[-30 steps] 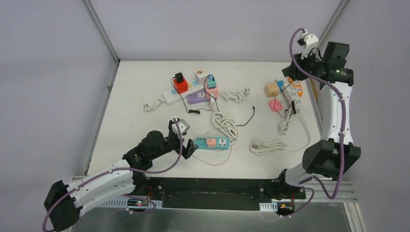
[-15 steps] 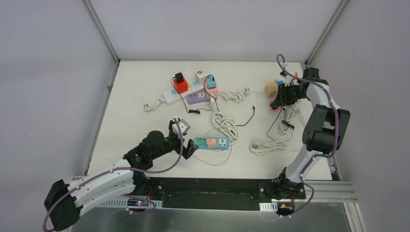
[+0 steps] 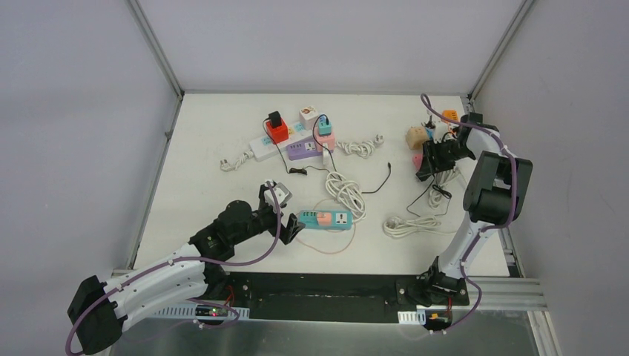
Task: Pull the plug off the socket
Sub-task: Place the plug at the center of the board.
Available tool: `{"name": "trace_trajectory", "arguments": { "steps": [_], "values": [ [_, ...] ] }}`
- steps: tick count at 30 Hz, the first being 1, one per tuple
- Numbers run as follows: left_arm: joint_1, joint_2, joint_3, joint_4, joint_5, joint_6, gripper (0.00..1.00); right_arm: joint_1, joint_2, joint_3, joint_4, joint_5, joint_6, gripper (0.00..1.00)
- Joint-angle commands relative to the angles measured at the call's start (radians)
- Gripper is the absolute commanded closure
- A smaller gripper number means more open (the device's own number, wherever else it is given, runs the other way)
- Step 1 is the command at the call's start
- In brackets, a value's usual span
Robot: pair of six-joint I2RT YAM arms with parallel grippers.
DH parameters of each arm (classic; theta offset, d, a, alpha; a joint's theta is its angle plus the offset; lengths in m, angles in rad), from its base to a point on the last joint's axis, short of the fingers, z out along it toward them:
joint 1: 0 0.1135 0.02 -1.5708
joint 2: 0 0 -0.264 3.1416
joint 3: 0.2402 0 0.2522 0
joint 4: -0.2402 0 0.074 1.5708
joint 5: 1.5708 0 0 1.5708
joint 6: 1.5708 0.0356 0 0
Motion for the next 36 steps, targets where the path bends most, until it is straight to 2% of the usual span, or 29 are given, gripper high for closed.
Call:
{"name": "trace_trajectory", "arguments": {
  "steps": [1,4,7,15,21,26,28,33,36],
  "values": [
    [0.009,-0.002,-0.002,0.049,-0.016,-0.008,0.08,-0.019,-0.017,0.027,-0.026,0.021,-0.035,0.43],
    [0.009,-0.002,-0.001,0.051,-0.014,-0.008,0.07,-0.029,-0.057,0.02,-0.018,0.027,-0.037,0.32],
    [0.009,-0.009,-0.003,0.052,-0.012,-0.008,0.07,-0.034,-0.11,0.008,-0.011,0.03,-0.047,0.26],
    [0.009,-0.04,-0.02,0.077,-0.006,-0.048,0.04,-0.034,-0.278,-0.009,-0.035,0.006,-0.088,0.24],
    [0.009,-0.049,-0.047,0.162,0.012,-0.098,0.01,-0.026,-0.481,-0.08,-0.063,-0.197,-0.19,0.23],
    [0.01,-0.011,-0.051,0.246,0.044,-0.144,0.01,-0.002,-0.619,-0.142,-0.058,-0.415,-0.227,0.14],
    [0.01,0.014,-0.047,0.289,0.071,-0.159,0.01,0.034,-0.653,-0.152,-0.071,-0.462,-0.22,0.1],
    [0.011,0.094,-0.007,0.337,0.099,-0.183,0.01,0.212,-0.653,-0.122,-0.184,-0.445,-0.253,0.09],
    [0.01,0.15,0.021,0.359,0.127,-0.164,0.01,0.293,-0.653,-0.133,-0.189,-0.462,-0.249,0.09]
  ]
}}
